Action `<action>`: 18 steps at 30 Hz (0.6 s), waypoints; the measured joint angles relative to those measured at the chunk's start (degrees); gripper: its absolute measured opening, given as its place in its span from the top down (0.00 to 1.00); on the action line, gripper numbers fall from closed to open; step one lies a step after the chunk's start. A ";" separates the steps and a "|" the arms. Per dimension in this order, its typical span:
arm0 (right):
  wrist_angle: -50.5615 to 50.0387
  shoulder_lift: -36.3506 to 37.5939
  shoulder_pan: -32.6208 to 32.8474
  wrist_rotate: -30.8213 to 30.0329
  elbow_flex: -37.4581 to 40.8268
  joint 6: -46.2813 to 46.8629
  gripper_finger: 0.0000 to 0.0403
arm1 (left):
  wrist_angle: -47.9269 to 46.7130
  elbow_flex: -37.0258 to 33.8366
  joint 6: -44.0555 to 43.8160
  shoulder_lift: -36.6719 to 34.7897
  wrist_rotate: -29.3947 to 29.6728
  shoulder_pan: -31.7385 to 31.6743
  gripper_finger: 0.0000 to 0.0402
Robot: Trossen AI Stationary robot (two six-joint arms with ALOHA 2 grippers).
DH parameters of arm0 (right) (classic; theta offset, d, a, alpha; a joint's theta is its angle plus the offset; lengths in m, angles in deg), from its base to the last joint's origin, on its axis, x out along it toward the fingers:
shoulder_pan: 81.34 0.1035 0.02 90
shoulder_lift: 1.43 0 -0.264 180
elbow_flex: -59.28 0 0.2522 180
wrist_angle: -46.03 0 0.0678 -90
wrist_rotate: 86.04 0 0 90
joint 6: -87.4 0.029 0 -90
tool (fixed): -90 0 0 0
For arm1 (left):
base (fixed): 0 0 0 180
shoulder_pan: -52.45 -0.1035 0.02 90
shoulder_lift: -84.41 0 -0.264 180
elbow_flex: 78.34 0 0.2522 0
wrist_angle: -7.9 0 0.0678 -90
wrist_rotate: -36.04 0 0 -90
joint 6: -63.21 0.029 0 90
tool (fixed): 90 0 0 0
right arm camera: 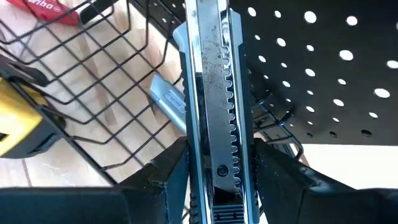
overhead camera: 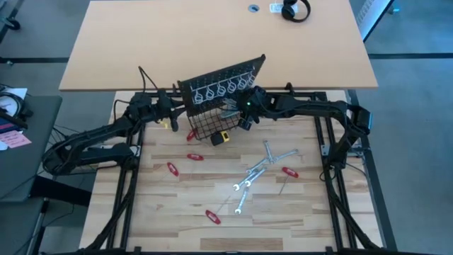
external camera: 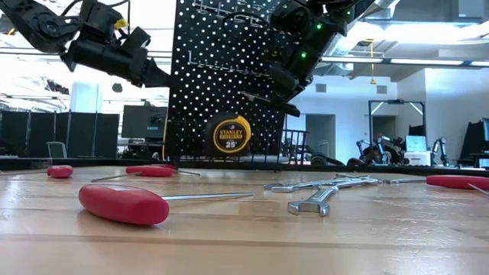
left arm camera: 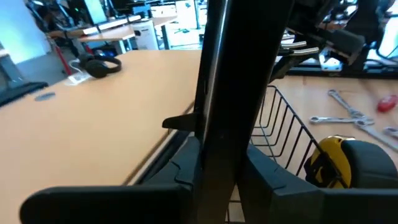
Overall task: Hang tools onto peg board
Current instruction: Put the cutter into the pegboard
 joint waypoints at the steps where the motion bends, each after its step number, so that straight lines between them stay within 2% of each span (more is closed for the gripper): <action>1: -0.99 -0.04 0.00 0.01 -0.55 0.02 0.58 | -0.07 -0.02 -0.52 0.00 -0.84 -0.59 0.86; 6: -4.66 -0.04 0.73 0.00 -4.09 0.09 0.58 | 0.41 0.16 -1.69 1.35 -5.18 -3.01 0.86; 11: -7.60 -0.04 2.30 0.07 -6.47 -0.55 0.58 | 0.33 3.05 -1.78 5.86 -9.56 -4.19 0.86; 18: -12.57 -0.04 4.08 0.11 -6.67 -2.00 0.58 | -0.23 8.28 -1.15 12.87 -12.02 -4.52 0.86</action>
